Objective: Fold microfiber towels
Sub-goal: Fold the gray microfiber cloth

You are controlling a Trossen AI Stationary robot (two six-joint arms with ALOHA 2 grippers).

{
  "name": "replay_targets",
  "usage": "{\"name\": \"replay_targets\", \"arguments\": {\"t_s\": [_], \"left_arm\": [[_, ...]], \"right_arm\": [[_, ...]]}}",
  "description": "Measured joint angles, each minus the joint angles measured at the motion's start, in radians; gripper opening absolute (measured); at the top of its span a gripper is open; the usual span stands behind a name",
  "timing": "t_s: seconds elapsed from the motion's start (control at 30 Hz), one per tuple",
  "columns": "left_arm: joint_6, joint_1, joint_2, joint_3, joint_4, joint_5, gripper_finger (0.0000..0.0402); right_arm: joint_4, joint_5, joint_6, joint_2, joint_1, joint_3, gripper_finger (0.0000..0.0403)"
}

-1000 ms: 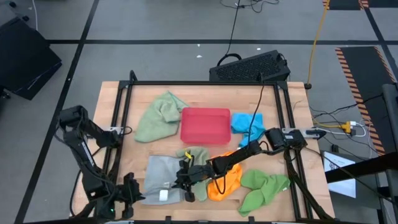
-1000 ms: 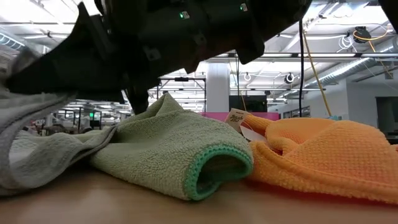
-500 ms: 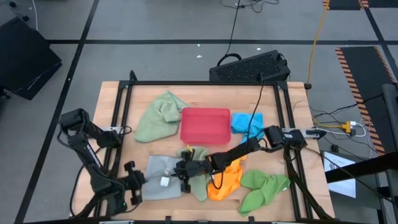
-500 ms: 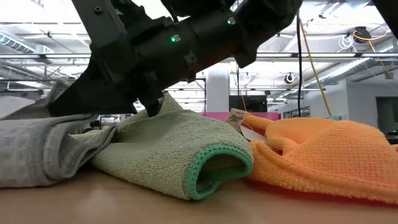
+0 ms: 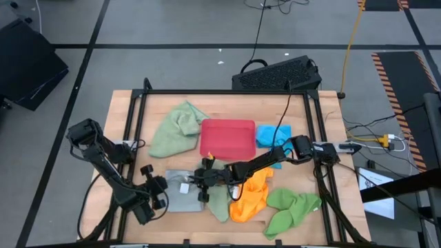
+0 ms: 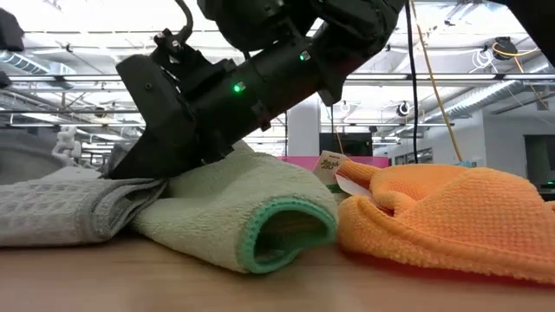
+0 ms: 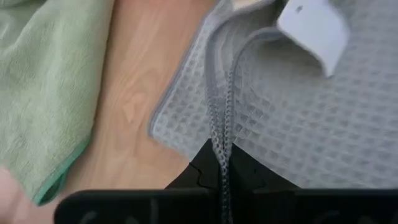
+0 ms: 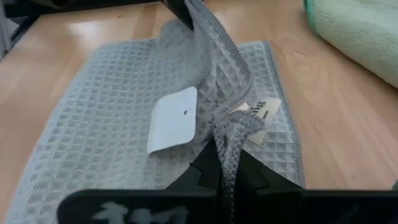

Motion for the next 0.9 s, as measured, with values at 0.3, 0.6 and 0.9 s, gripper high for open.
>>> {"name": "replay_targets", "arguments": {"t_s": [0.3,0.6,0.9], "left_arm": [[0.003,0.036,0.000,-0.028,0.003,0.018,0.0023],[0.031,0.047,-0.001,-0.028,-0.020,-0.015,0.0008],[0.044,0.117,-0.001,-0.062,-0.009,-0.053,0.0043]], "right_arm": [[-0.006,0.052,-0.022,-0.004,0.001,0.000,0.0002],[-0.038,0.123,-0.059,-0.035,0.009,0.001,0.0002],[-0.087,0.257,-0.045,-0.036,0.005,0.001,0.0039]]}}
